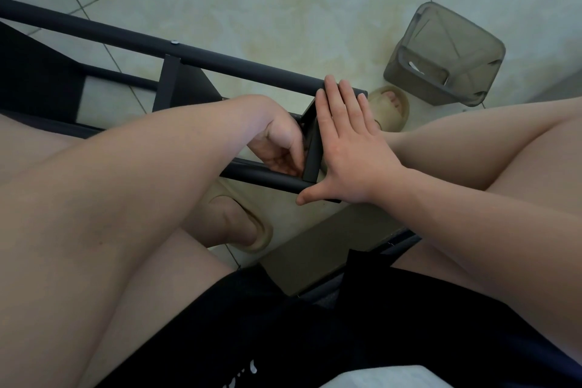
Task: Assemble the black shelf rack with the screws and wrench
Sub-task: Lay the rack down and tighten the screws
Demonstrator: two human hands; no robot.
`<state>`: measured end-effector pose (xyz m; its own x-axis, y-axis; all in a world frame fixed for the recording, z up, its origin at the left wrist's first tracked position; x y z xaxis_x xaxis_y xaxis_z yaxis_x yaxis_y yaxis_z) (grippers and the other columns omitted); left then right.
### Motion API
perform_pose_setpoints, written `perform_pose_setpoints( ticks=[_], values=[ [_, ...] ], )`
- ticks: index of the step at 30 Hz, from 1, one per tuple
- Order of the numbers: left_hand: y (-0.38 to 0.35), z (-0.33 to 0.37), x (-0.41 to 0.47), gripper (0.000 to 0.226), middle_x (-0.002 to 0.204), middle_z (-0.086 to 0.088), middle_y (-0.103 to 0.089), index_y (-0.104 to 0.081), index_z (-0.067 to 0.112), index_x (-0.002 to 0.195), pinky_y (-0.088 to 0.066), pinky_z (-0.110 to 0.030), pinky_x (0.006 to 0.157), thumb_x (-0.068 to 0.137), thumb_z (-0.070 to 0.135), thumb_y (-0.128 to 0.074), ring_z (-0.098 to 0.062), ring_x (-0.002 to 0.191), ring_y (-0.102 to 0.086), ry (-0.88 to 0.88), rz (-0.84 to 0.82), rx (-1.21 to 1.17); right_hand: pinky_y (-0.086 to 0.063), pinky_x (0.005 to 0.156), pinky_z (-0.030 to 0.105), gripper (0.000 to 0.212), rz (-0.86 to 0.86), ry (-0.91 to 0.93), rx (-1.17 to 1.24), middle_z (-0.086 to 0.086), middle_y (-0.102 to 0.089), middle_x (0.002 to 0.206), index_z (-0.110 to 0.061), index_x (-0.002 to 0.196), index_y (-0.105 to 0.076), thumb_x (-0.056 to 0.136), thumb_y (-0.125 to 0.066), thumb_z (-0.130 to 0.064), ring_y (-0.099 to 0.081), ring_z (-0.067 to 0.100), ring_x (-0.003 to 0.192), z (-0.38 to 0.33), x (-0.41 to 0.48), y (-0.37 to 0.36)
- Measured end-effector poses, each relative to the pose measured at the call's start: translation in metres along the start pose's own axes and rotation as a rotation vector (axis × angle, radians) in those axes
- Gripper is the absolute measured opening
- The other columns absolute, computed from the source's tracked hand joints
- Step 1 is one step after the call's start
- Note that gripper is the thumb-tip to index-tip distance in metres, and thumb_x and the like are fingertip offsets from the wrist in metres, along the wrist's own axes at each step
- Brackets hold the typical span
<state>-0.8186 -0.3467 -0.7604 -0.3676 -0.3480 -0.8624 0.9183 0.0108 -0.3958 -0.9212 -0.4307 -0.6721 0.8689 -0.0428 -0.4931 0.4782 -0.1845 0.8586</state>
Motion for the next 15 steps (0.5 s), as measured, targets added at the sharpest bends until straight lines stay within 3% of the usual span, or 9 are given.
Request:
perform_pose_setpoints(
  ticks=[5, 13, 15],
  values=[
    [-0.004, -0.003, -0.001, 0.022, 0.085, -0.004, -0.073, -0.069, 0.008, 0.094, -0.057, -0.025, 0.069, 0.090, -0.010, -0.056, -0.013, 0.078, -0.072, -0.076, -0.025, -0.035, 0.019, 0.122, 0.044, 0.161, 0.006, 0.002, -0.003, 0.018, 0.029, 0.164, 0.000, 0.157, 0.018, 0.053, -0.061, -0.095, 0.026, 0.035, 0.152, 0.000, 0.000, 0.000],
    [-0.009, -0.014, -0.001, 0.022, 0.093, -0.006, -0.070, -0.064, 0.005, 0.102, -0.054, -0.028, 0.086, 0.090, -0.011, -0.054, -0.016, 0.091, -0.068, -0.187, -0.069, -0.127, 0.018, 0.122, 0.045, 0.160, 0.012, 0.006, -0.006, 0.017, 0.031, 0.163, -0.001, 0.156, 0.020, 0.054, -0.060, -0.096, 0.029, 0.034, 0.151, 0.002, 0.001, -0.002],
    [-0.008, -0.015, -0.001, 0.022, 0.094, -0.005, -0.070, -0.064, 0.006, 0.104, -0.055, -0.027, 0.084, 0.090, -0.009, -0.055, -0.016, 0.092, -0.068, -0.189, -0.062, -0.111, 0.017, 0.123, 0.046, 0.160, 0.013, 0.007, -0.008, 0.018, 0.030, 0.163, 0.000, 0.156, 0.019, 0.054, -0.060, -0.096, 0.028, 0.035, 0.151, 0.002, 0.001, -0.001]
  ],
)
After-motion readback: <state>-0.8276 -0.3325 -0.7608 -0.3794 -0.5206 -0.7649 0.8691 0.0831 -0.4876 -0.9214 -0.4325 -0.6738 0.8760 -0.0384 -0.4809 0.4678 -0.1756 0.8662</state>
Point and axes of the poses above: each hand's wrist, its own x-axis towards the middle knuckle, its own y-axis out of the back of the hand, z = x × y, the point moved 3 cm from there along x, towards the middle knuckle
